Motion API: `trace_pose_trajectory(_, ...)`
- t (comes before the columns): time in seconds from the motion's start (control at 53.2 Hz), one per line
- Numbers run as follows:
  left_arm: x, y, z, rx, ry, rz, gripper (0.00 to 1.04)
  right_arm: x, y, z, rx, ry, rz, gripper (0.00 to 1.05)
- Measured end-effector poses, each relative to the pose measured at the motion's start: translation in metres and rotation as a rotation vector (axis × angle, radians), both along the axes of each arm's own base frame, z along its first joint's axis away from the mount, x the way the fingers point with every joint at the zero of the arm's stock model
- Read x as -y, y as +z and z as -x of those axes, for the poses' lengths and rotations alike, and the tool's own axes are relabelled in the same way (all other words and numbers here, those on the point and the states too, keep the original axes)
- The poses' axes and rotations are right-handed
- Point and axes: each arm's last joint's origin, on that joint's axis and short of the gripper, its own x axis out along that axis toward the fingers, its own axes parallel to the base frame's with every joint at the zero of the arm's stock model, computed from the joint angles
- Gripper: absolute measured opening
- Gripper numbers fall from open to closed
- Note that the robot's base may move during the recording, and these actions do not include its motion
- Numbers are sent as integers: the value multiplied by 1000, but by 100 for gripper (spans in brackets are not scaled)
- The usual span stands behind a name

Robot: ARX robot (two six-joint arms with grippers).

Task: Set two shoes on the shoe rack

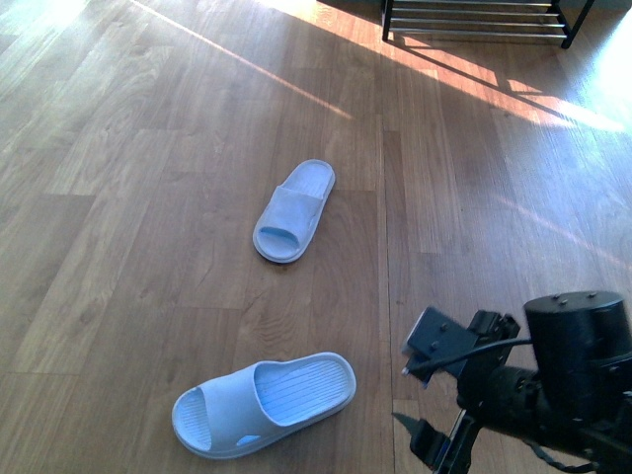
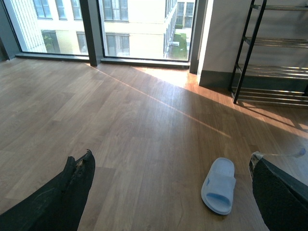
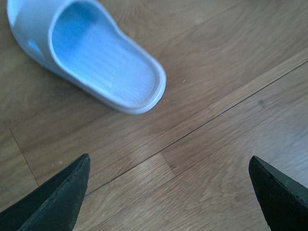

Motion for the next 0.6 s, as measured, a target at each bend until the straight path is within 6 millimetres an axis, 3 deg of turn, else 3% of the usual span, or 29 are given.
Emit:
trace_pose_trajectory(0.15, 0, 0, 0, 0, 0, 0, 95, -12, -47, 6, -50, 79, 66, 96)
trace_pose_trajectory(0.376, 0, 0, 0, 0, 0, 0, 95, -38, -97, 23, -90, 202, 109, 96)
trace_pose_trajectory(0.507, 0, 0, 0, 0, 0, 0, 95, -54, -108, 24, 1, 213, 80, 96)
trace_pose_trajectory(0.601, 0, 0, 0, 0, 0, 0, 95, -56, -99, 14, 61, 98, 14, 96)
